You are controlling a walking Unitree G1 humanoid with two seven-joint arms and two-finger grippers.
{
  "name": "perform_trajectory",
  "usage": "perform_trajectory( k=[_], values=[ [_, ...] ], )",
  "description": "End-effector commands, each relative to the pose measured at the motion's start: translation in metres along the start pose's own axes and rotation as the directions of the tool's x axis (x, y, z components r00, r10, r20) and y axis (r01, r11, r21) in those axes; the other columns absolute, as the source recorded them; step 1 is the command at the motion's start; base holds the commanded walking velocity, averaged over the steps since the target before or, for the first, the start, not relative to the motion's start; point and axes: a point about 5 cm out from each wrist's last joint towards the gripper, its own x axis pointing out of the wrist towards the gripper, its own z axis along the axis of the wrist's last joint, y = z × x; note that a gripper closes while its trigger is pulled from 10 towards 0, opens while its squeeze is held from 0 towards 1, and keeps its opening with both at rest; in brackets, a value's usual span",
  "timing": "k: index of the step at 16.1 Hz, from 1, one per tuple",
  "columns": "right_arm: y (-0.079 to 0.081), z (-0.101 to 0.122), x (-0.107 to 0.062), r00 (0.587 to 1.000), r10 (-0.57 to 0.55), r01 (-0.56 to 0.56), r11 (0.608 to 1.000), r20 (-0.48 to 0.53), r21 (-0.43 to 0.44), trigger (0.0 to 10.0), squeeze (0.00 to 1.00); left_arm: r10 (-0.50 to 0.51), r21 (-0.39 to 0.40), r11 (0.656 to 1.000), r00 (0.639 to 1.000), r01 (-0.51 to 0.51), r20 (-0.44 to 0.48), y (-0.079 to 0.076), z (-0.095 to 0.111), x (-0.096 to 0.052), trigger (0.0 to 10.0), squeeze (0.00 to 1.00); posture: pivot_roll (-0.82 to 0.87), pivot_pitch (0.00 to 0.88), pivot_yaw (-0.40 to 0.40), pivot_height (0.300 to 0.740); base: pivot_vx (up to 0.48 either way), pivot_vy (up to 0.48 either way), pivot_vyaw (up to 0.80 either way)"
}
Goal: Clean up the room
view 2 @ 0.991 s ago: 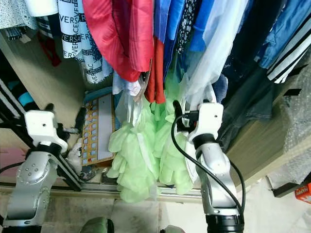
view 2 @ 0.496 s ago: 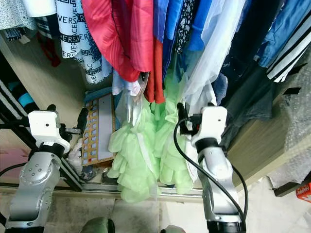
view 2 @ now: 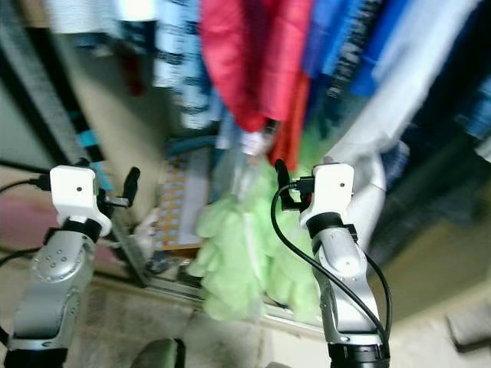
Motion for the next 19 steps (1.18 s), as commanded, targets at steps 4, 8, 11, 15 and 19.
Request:
perform_trajectory(
  k=[4, 8, 11, 15, 19],
  values=[
    [-0.003, 0.001, 0.0, 1.0, 0.009, -0.009, 1.0, -0.013, 0.016, 10.0, 0.0, -0.006, -0.031, 1.0, 1.0, 0.005, -0.024, -0.01, 0.0, -0.008, 10.0, 0.0, 0.01, 0.0, -0.057, 0.74, 0.0, 0.0, 0.8],
    [-0.002, 0.002, 0.002, 1.0, 0.024, -0.024, 1.0, -0.012, 0.017, 10.0, 0.0, 0.019, -0.03, 0.999, 1.0, -0.018, 0.011, -0.006, 0.01, -0.001, 10.0, 0.0, 0.02, 0.0, -0.062, 0.74, 0.0, 0.0, 0.8],
    [-0.003, 0.003, 0.003, 1.0, 0.023, -0.023, 0.999, -0.006, 0.025, 10.0, 0.0, 0.014, -0.014, 1.0, 1.0, -0.014, -0.004, -0.007, 0.007, -0.003, 10.0, 0.0, 0.02, 0.0, -0.058, 0.74, 0.0, 0.0, 0.8],
    [-0.003, 0.0, 0.001, 1.0, 0.021, -0.019, 0.997, -0.023, 0.075, 10.0, 0.0, 0.073, -0.02, 0.997, 0.997, -0.074, -0.037, -0.004, 0.003, -0.004, 10.0, 0.0, 0.03, 0.0, -0.052, 0.74, 0.0, 0.0, 0.74],
    [-0.007, -0.006, -0.016, 0.997, 0.048, -0.043, 0.997, -0.068, 0.066, 10.0, 0.0, 0.093, -0.03, 0.995, 0.994, -0.095, -0.064, 0.001, 0.0, -0.008, 10.0, 0.0, 0.02, 0.0, -0.047, 0.74, 0.0, 0.0, 0.2]
  ],
)
